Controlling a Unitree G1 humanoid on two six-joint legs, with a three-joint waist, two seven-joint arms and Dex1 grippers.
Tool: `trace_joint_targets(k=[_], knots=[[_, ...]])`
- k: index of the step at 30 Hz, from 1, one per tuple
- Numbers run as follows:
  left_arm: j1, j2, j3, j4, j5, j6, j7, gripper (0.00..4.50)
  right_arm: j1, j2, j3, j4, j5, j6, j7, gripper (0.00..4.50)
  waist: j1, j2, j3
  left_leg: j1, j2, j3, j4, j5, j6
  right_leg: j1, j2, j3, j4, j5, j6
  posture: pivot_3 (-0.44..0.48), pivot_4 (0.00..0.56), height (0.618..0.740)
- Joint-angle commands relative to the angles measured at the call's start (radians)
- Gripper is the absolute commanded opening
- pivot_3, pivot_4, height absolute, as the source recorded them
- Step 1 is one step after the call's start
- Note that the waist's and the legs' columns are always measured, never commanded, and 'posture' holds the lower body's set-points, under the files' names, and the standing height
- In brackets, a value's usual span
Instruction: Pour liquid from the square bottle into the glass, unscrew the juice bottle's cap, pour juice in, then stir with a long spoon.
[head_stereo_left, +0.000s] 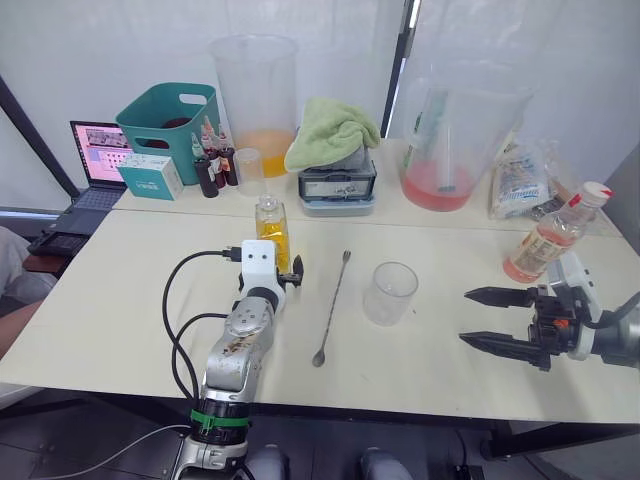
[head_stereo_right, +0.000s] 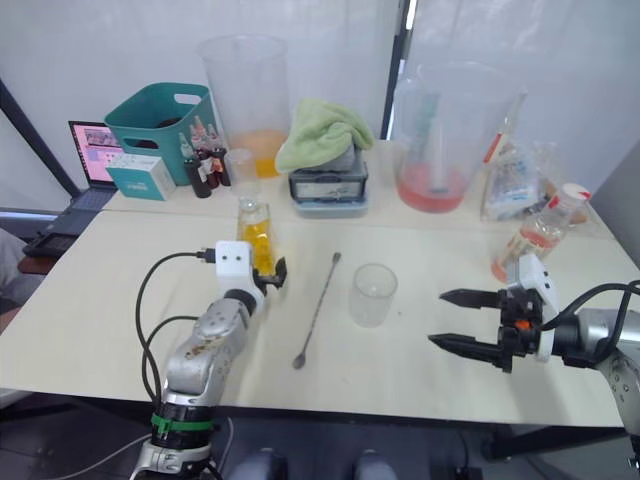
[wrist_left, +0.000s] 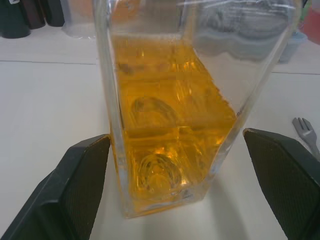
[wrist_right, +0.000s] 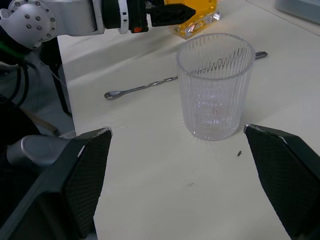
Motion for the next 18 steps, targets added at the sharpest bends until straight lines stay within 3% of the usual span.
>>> trace_joint_targets(k=[1,10,18], knots=[[-0.045,-0.021,-0.003,0.032,0.016,-0.056,0.005,4.49,-0.008,-0.021,-0.036,-0.028,0.028,0.013,0.0,4.5,0.002,0.0,0.0,0.0,0.0,0.0,0.0,0.0,0.0,0.0,0.0,0.0,0.0,0.0,0.0,0.0,0.15,0.74],[-0.135,-0.014,0.078,0.182,0.036,-0.161,0.053,4.49,-0.029,-0.013,-0.018,-0.031,0.027,0.034,-0.003,4.5,0.01,0.0,0.0,-0.001,0.0,0.0,0.001,0.0,0.0,0.0,0.0,0.0,-0.002,0.001,0.001,0.0,0.15,0.74],[-0.167,0.052,0.065,0.12,0.06,-0.179,0.015,4.49,-0.004,0.013,-0.016,-0.058,0.027,0.037,-0.032,4.5,0.005,0.0,0.0,-0.001,0.001,0.0,0.001,0.0,0.0,0.0,0.0,0.0,-0.002,0.001,0.001,0.0,0.15,0.74]])
